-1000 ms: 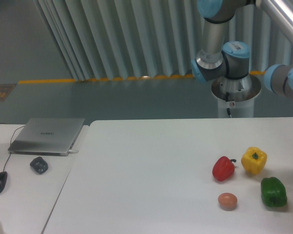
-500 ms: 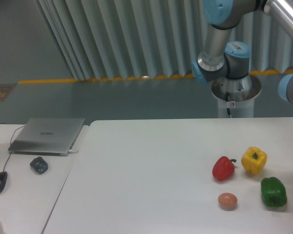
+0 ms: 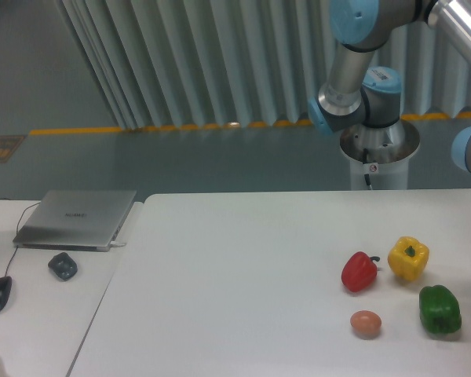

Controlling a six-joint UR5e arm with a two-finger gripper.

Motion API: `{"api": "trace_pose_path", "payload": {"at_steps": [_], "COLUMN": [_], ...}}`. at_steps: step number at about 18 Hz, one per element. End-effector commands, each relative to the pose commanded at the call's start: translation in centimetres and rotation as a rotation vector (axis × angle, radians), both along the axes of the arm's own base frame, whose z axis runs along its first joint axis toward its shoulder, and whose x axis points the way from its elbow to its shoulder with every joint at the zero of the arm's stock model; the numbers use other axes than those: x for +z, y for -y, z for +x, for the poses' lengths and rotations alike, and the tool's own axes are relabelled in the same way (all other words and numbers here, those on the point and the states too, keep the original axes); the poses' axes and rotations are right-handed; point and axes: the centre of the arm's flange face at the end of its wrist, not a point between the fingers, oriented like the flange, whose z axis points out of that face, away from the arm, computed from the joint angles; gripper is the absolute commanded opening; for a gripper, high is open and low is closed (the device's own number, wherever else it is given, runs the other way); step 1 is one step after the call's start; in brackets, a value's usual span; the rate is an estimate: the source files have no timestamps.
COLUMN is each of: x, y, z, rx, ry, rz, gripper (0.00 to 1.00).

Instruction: Place the triangular bread in the basket

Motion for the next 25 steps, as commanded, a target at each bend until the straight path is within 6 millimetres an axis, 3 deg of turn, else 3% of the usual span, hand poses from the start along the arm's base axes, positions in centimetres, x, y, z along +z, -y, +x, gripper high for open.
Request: {"api": "trace_pose_path", "payload": {"at_steps": [2, 3, 9, 17, 21, 25], "x": [-0.2, -0.5, 0.8, 0.8, 1.5, 2.0], "y": [0.0, -0.1, 0.1, -3.8, -4.1, -3.4], "z": [0.1, 0.1, 1.5, 9.8, 13.2, 14.9], "rx": [0.0, -0.001, -0.011, -0.13, -0.173, -0.175], "ry": [0.004, 0.007, 0.003, 0.137, 0.293, 0.39], "rz": [-0.002, -0.006, 0.005, -0.082, -0.073, -0.095], "gripper": [0.82, 0.99, 1.0, 1.0, 1.0, 1.0]}}
